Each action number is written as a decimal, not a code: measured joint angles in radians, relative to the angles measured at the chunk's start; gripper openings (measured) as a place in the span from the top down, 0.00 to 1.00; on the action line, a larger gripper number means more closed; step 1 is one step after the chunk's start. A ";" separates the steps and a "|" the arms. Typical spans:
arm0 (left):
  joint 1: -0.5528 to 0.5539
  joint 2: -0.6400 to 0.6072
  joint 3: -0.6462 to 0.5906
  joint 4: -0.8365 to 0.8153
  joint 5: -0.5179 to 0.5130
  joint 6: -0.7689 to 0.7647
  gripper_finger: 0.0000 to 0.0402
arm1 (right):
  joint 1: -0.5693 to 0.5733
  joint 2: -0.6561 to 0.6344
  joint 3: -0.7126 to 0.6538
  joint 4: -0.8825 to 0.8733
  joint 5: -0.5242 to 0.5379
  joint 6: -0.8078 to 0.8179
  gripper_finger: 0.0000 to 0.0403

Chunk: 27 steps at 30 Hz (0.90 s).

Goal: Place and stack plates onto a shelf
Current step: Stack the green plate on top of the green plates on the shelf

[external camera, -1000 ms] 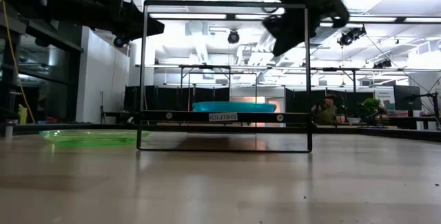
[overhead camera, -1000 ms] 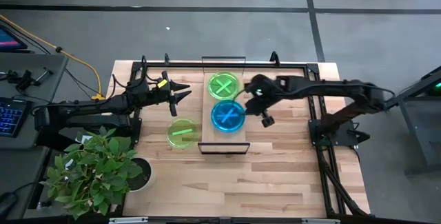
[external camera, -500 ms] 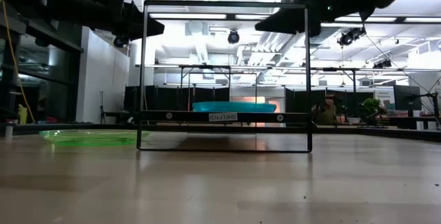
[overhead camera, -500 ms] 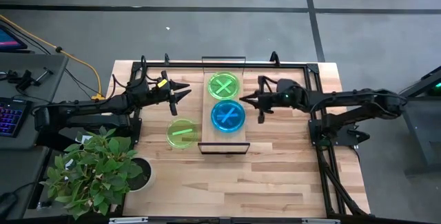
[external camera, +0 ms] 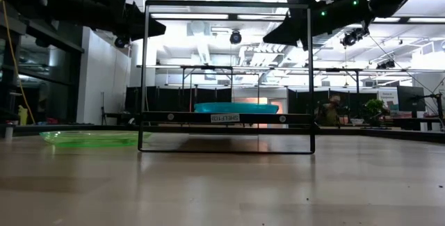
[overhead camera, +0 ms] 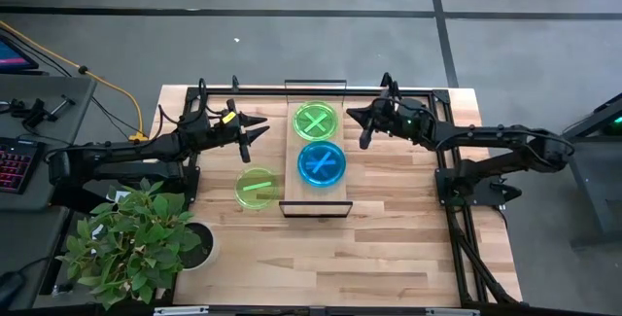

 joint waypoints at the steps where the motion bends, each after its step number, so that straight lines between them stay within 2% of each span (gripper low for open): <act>1: 0.000 0.000 0.000 0.000 -0.001 0.000 0.74 | 0.000 0.000 -0.002 0.001 -0.001 -0.003 1.00; 6: 0.000 0.000 0.000 0.000 -0.001 -0.008 0.74 | 0.000 0.000 -0.003 0.028 -0.001 -0.011 1.00; 12: 0.000 0.003 0.000 0.004 -0.001 -0.147 0.74 | 0.000 0.000 -0.003 0.034 -0.002 -0.008 1.00; 14: -0.002 0.014 0.007 -0.039 -0.001 -0.182 0.74 | 0.000 0.000 -0.003 0.032 -0.002 -0.008 1.00; 17: -0.005 0.049 0.076 -0.248 -0.001 -0.186 0.74 | 0.000 0.000 -0.003 0.032 -0.002 -0.008 1.00; 20: -0.006 0.118 0.174 -0.528 0.003 -0.198 0.74 | 0.000 0.000 -0.003 0.032 -0.002 -0.008 1.00; 23: -0.006 0.192 0.271 -0.767 0.006 -0.086 0.74 | 0.000 0.000 -0.003 0.032 -0.002 -0.008 1.00; 27: -0.006 0.268 0.322 -0.882 0.006 0.032 0.74 | 0.000 0.000 -0.003 0.032 0.005 -0.008 1.00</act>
